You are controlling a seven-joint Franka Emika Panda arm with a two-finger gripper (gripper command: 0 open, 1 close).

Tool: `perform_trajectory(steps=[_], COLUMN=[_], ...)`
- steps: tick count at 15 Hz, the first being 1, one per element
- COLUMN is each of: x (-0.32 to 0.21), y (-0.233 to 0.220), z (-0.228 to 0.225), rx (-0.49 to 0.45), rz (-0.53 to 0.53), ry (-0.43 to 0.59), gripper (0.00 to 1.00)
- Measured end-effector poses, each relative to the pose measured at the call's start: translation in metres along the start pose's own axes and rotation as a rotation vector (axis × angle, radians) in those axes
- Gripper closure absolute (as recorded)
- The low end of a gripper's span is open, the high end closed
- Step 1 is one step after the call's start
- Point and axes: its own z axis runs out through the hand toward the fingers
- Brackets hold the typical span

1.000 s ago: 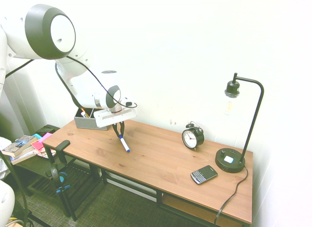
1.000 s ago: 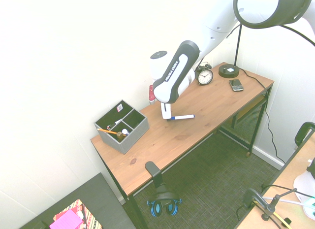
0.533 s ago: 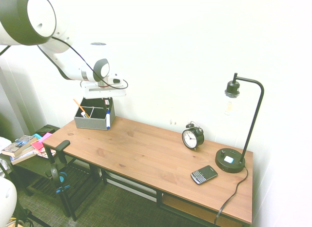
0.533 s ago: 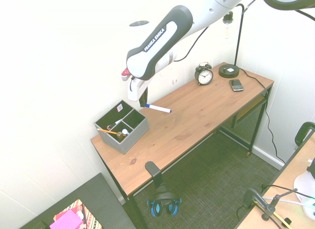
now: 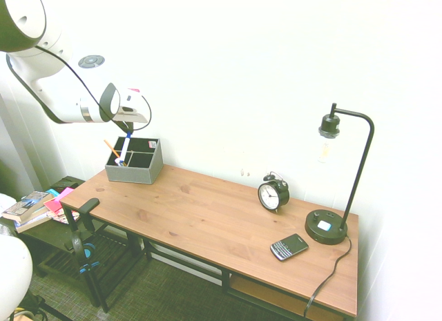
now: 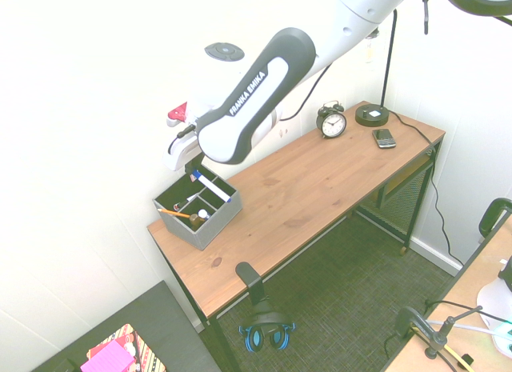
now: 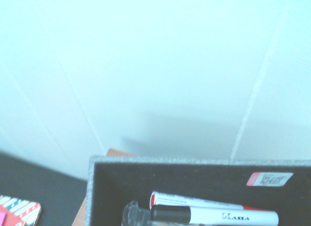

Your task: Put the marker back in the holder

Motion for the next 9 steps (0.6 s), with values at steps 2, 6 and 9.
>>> perform_trajectory(steps=[2,6,9], x=[0.007,0.003,0.001], y=[0.017,0.043,0.040], z=[0.001,0.005,0.003], rx=[0.010,-0.010,0.021], rz=[0.024,0.037,0.055], ry=[0.085,0.121,0.139], gripper=[1.00,1.00,1.00])
